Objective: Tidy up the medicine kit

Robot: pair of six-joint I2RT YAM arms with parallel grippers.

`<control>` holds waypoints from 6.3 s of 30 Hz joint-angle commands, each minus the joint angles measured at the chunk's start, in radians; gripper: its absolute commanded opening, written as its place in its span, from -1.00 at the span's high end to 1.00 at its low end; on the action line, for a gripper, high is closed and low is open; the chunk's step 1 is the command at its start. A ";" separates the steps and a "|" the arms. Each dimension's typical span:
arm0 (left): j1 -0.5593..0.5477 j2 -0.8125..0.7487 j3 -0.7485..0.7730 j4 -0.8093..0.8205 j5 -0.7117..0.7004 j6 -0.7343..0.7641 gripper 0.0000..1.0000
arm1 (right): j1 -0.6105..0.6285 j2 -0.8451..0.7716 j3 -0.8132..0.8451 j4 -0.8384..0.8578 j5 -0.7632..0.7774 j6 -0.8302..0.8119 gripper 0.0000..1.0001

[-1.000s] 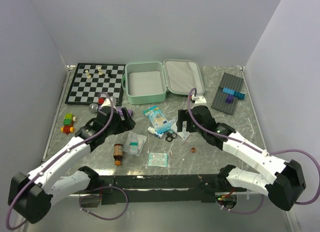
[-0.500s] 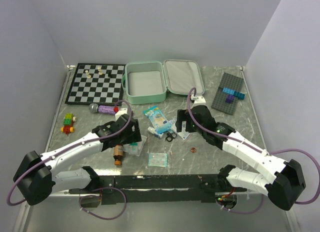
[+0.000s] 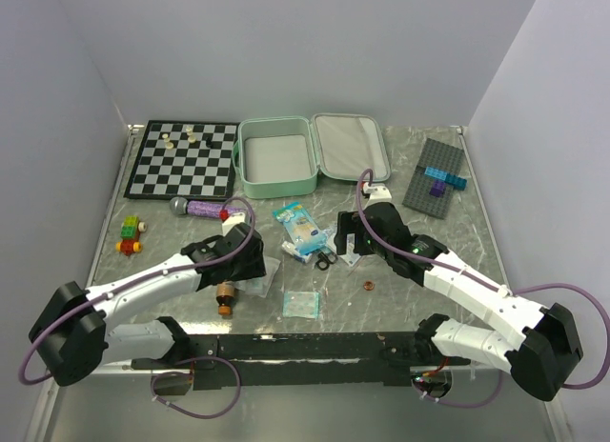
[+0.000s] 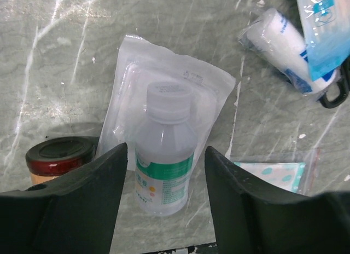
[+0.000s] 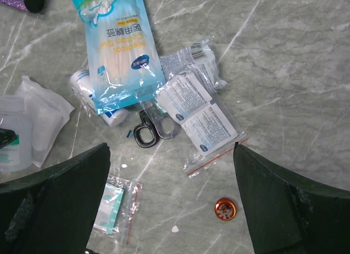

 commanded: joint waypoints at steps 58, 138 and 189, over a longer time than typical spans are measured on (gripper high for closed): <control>0.264 -0.085 0.302 0.175 -0.062 0.323 0.89 | -0.165 1.026 1.053 -0.146 -0.061 0.305 -0.78; 0.263 0.530 0.591 0.658 0.558 1.202 0.99 | -0.142 0.050 0.277 -0.027 0.016 0.078 -0.56; 0.137 0.774 0.955 0.505 -0.006 0.947 -0.33 | -0.144 -0.268 0.006 -0.149 -0.033 0.083 -0.65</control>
